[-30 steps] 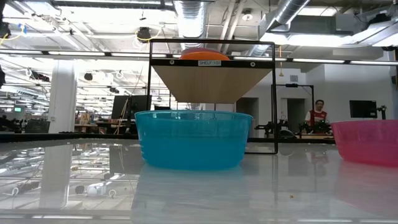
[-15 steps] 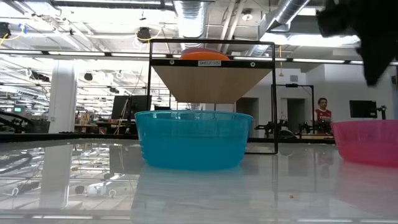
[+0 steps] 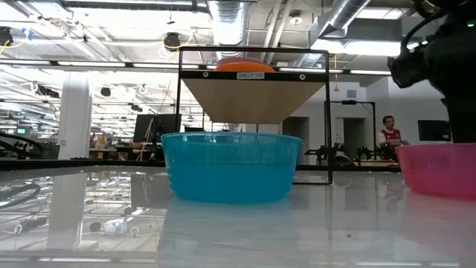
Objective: Place and stack bowls onto a shelf
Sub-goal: Stack the pink bowl on top of the orange bowl on the shelf
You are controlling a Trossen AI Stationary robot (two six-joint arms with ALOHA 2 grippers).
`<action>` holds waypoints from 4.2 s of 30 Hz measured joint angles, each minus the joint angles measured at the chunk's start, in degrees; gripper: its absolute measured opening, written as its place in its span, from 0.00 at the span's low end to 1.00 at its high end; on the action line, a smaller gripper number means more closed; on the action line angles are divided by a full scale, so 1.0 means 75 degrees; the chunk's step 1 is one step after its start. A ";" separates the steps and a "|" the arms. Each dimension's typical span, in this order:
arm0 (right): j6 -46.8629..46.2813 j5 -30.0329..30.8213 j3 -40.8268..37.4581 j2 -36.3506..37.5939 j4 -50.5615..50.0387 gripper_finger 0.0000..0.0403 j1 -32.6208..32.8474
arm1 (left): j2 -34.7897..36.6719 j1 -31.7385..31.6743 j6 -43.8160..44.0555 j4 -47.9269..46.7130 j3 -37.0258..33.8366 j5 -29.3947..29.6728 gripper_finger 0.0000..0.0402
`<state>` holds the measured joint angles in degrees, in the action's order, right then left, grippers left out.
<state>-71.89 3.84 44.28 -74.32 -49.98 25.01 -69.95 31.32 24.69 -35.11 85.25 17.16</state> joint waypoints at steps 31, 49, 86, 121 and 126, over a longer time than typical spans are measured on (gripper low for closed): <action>-0.1038 -0.0583 -0.0844 0.0015 0.1266 0.06 0.0118 | 0.0069 -0.0081 0.0786 0.0664 -0.0659 0.2237 0.26; 0.0635 0.1102 0.4613 0.0220 -0.2209 0.06 0.0039 | 0.0177 -0.1267 0.0903 0.0413 -0.0653 0.4081 0.26; 0.7663 0.8186 0.7203 -0.2299 0.2153 0.06 -0.2371 | -0.1290 -0.3514 -0.3503 0.2230 -0.0656 0.4760 0.35; 0.9450 0.9483 0.7198 -0.2162 0.2611 0.06 -0.2286 | -0.1578 -0.4114 -0.3052 0.4313 -0.0647 0.3274 0.33; 0.9447 0.9231 0.7198 -0.2154 0.2600 0.07 -0.2306 | -0.1575 -0.4120 -0.3173 0.4311 -0.0647 0.3338 0.18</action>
<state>-1.04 73.08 98.26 -90.48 -30.48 7.71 -81.76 0.43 0.89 -2.78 80.40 42.19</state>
